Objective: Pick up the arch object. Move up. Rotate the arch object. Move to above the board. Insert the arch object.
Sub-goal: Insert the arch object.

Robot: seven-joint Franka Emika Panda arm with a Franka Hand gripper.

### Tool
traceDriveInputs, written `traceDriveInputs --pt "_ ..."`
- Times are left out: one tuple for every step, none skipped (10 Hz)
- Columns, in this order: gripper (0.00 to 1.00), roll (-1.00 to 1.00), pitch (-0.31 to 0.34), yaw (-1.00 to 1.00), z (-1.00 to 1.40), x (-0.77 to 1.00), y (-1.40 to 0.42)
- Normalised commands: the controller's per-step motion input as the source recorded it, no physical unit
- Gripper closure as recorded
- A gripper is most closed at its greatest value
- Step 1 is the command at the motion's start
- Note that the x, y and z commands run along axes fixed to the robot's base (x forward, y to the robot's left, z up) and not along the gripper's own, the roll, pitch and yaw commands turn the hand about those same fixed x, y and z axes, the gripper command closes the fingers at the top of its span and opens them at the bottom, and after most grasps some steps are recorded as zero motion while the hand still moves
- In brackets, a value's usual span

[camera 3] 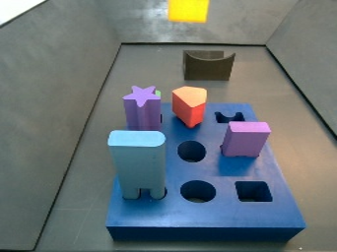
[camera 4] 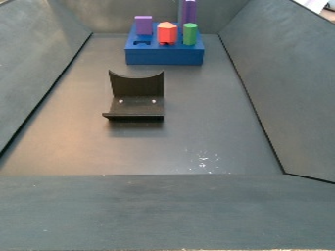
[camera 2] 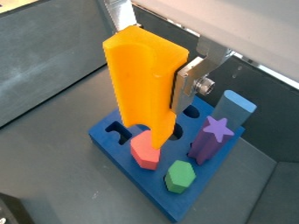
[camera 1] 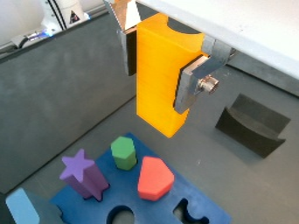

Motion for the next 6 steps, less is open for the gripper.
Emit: traceDriveInputs --pt "1.0 -0.02 0.0 0.0 -0.16 1.0 -0.03" --pt "1.0 -0.03 0.0 0.0 -0.15 1.0 -0.04" --pt "1.0 0.0 0.0 0.05 0.0 0.16 -0.08" --pt "1.0 0.0 0.01 0.0 0.0 0.0 0.0" --pt "1.0 0.0 0.0 0.0 -0.02 0.0 -0.05" --pt "1.0 0.0 0.01 -0.22 -0.09 0.8 0.0"
